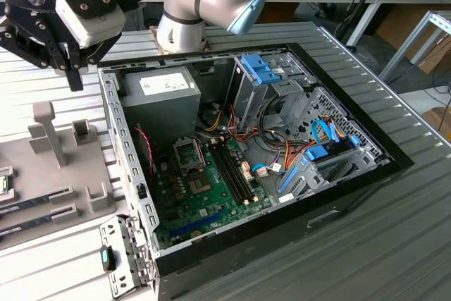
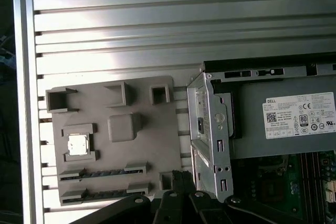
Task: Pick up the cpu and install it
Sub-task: 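Reach for the cpu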
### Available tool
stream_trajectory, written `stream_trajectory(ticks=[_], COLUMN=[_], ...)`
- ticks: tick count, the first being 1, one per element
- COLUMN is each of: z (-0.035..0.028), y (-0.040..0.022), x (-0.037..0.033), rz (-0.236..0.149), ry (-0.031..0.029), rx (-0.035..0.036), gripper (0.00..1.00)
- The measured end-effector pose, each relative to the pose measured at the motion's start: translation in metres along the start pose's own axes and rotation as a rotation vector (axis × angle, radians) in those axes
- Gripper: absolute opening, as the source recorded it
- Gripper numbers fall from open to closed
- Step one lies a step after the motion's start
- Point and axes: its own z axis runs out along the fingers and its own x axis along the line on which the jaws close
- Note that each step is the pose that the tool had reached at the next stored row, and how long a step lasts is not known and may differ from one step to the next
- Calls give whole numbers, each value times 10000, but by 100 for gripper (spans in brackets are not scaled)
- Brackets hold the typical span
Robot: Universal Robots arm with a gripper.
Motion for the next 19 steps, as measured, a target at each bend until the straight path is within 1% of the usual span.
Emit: stream_trajectory(ticks=[7,13,19], z=[-1,-2,-3], y=[-6,-10,-13], x=[81,132,168], rz=[0,1,0], ry=[0,0,1], rx=[0,0,1], gripper=[11,11,11])
